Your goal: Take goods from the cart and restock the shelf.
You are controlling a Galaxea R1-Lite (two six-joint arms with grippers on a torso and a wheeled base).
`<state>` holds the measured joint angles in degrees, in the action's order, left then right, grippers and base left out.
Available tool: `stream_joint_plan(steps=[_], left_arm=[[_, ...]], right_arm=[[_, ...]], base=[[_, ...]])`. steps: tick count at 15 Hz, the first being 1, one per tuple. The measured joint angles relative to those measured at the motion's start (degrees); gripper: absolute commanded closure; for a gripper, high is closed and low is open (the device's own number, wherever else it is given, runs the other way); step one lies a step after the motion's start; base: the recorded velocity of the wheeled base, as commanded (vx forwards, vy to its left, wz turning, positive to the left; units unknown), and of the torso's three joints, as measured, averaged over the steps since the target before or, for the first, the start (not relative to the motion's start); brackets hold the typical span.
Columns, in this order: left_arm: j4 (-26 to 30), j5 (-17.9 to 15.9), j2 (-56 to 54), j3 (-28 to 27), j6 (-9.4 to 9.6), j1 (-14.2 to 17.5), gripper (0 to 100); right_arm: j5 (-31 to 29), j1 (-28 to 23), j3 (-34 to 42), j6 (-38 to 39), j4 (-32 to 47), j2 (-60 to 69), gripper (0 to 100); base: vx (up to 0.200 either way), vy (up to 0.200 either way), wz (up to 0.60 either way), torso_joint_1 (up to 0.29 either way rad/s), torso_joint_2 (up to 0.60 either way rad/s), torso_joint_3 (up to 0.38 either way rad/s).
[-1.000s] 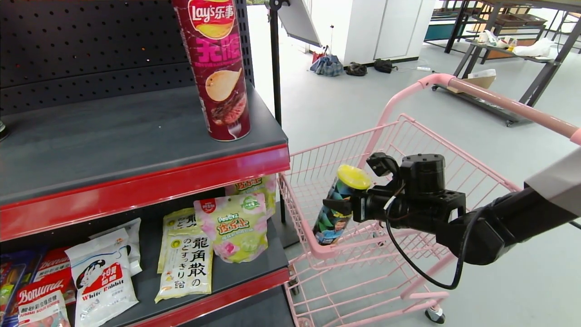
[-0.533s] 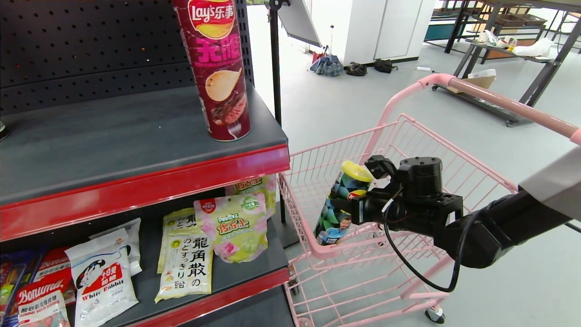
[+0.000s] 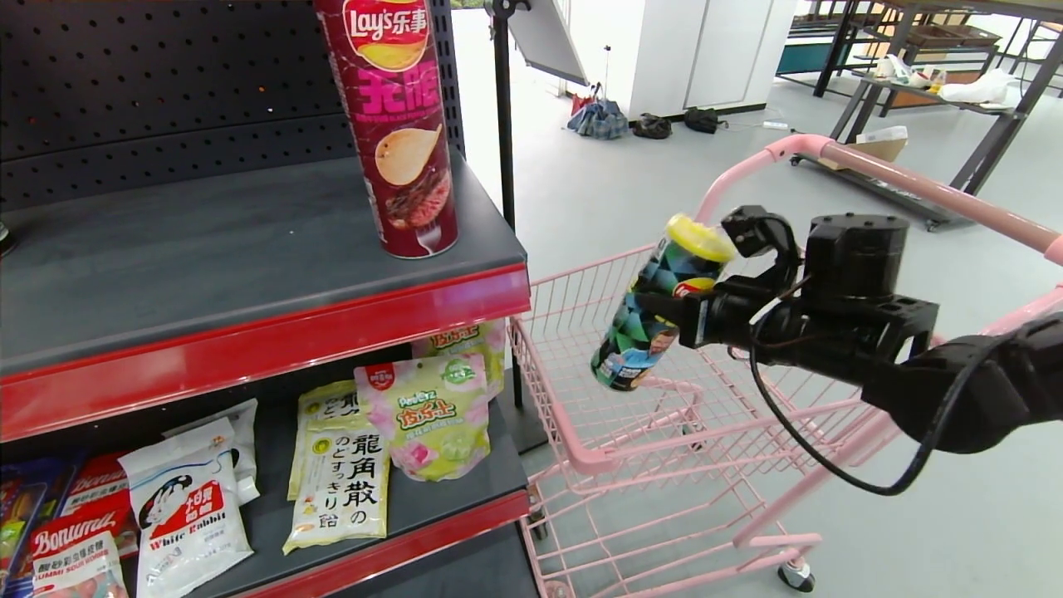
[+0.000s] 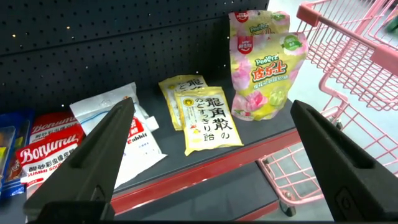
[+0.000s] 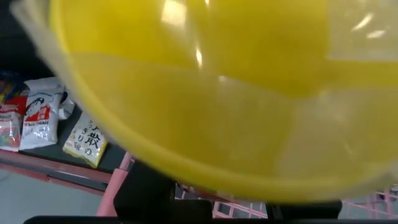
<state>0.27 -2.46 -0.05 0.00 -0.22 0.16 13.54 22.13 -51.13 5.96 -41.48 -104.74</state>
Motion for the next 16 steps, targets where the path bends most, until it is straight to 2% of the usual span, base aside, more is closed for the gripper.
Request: stream_joint_plan(steps=[3,7,9,12,16], left_arm=[[0.05,-0.1,0.0,0.0,0.0,0.0,0],[0.06,-0.1,0.0,-0.05,-0.02,0.0,0],[0.05,-0.1,0.0,-0.05,-0.02,0.0,0],[0.06,-0.1,0.0,-0.07,0.0,0.0,0],[0.06,-0.1,0.0,-0.07,-0.02,0.0,0]], right_arm=[[-0.05,-2.56,-2.65,-1.29,11.52,9.48,100],[-0.05,-5.73,-1.43,-2.77,24.88,24.78,100],[-0.02,-6.91,1.33,-3.04,31.2,33.07,100],[-0.68,-9.37,8.35,-3.5,35.33,44.19,100],[-1.89,-17.59,16.81,-7.24,39.68,56.95,100]], base=[[0.0,0.0,0.0,0.0,0.0,0.0],[0.0,0.0,0.0,0.0,0.0,0.0],[0.0,0.0,0.0,0.0,0.0,0.0],[0.0,0.0,0.0,0.0,0.0,0.0],[0.0,0.0,0.0,0.0,0.0,0.0]])
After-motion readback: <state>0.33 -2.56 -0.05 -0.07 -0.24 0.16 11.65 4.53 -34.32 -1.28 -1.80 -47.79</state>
